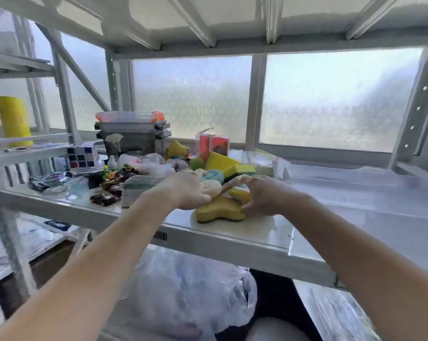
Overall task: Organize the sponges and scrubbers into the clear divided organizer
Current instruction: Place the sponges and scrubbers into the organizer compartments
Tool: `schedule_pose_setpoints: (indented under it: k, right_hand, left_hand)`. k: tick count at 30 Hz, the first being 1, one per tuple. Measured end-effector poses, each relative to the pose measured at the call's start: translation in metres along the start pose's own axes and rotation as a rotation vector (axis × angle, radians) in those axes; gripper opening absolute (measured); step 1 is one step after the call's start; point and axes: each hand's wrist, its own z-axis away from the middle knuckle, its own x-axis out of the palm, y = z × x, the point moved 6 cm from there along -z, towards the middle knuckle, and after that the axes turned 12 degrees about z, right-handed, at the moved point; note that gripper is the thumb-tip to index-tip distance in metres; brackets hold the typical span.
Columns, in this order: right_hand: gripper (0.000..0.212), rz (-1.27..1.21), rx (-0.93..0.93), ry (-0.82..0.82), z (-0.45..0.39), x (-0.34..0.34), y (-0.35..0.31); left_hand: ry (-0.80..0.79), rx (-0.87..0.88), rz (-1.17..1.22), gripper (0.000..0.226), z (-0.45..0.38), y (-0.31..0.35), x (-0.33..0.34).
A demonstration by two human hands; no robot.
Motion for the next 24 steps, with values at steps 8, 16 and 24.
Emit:
schedule_pose_setpoints:
  k: [8, 16, 24]
  right_hand:
    - [0.053, 0.111, 0.069, -0.065, -0.02, 0.021, 0.009]
    - [0.029, 0.121, 0.094, 0.148, -0.013, -0.001, 0.013]
    - [0.033, -0.164, 0.231, 0.525, 0.049, -0.09, 0.071]
  left_hand:
    - [0.002, -0.032, 0.118, 0.068, -0.028, -0.011, 0.029]
    - [0.329, -0.012, 0.115, 0.034, -0.022, -0.005, -0.001]
    - [0.72, 0.36, 0.26, 0.034, 0.014, 0.094, -0.053]
